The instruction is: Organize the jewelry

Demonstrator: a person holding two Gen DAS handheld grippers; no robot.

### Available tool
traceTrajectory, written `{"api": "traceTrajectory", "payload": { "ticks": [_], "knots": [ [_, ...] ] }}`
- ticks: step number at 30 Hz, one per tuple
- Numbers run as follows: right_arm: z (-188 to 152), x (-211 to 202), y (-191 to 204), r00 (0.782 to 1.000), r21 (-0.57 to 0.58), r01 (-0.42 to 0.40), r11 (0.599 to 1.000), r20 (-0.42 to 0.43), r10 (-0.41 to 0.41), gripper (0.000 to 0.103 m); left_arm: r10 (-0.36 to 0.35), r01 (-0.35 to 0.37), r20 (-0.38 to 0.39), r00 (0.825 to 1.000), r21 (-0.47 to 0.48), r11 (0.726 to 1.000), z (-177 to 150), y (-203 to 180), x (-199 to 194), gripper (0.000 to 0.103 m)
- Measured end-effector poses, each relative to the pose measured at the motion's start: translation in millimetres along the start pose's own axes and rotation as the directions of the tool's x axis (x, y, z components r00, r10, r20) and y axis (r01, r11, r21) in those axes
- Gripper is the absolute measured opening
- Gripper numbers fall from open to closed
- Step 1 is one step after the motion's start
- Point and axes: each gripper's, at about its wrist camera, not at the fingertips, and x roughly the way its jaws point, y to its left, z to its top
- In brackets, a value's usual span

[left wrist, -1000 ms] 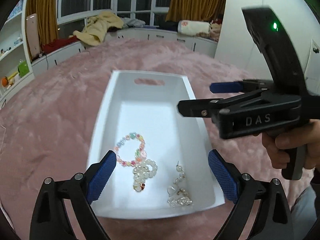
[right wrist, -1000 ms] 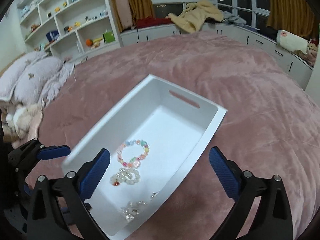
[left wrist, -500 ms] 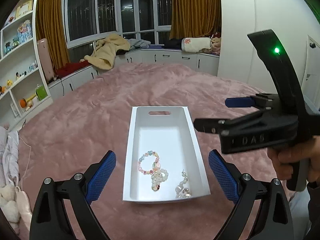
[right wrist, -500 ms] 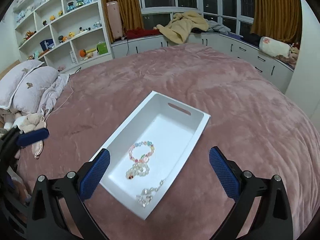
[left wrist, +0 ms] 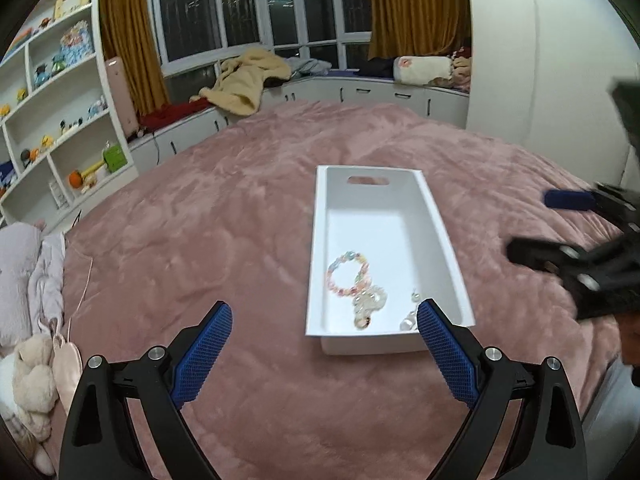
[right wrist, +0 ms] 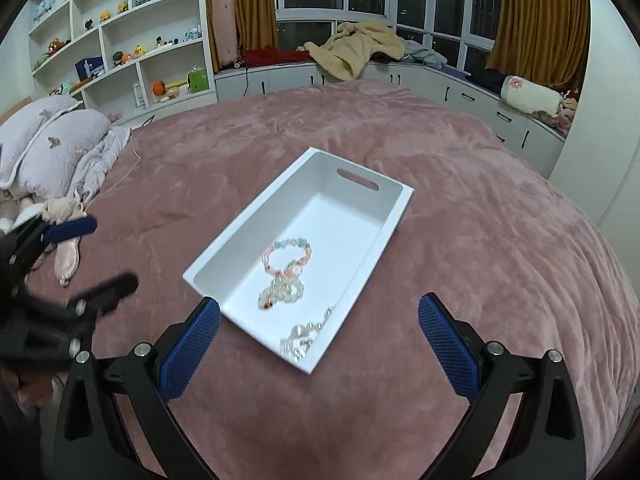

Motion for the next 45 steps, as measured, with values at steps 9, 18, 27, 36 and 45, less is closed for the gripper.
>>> {"api": "traceTrajectory", "payload": {
  "ticks": [9,18,27,36,45],
  "knots": [
    [-30.2,-0.1,5.4,0.999,0.035,-0.004,0.999,-0.040,0.005,0.098,0.005,-0.005,-0.018,1.000,0.035,0.999,-6.1,-6.3,7.6,0.095],
    [-36.8,4.7,5.7,0.999,0.048,-0.007,0.999,-0.051,0.010,0.098,-0.004,0.005,-0.027,1.000,0.031,1.000,-7.1,-6.6,10.5,0.095],
    [-36.2,5.6,8.3,0.999,0.047,-0.026,0.999,-0.043,0.028,0.098,-0.015,0.016,-0.040,0.999,0.020,1.000,-9.6,-9.5,16.5,0.095],
    [-35.0,-3.3,4.8,1.000,0.076,-0.008,0.997,-0.008,0.008,0.098,0.003,-0.003,0.006,1.000,0.049,0.999,-2.3,-15.0,3.4,0.095],
    [-35.2,-5.8,4.9,1.000,0.072,0.000,0.997,-0.004,0.001,0.098,0.002,-0.002,0.009,1.000,0.060,0.998,-0.7,-17.6,0.2,0.095]
  ]
}}
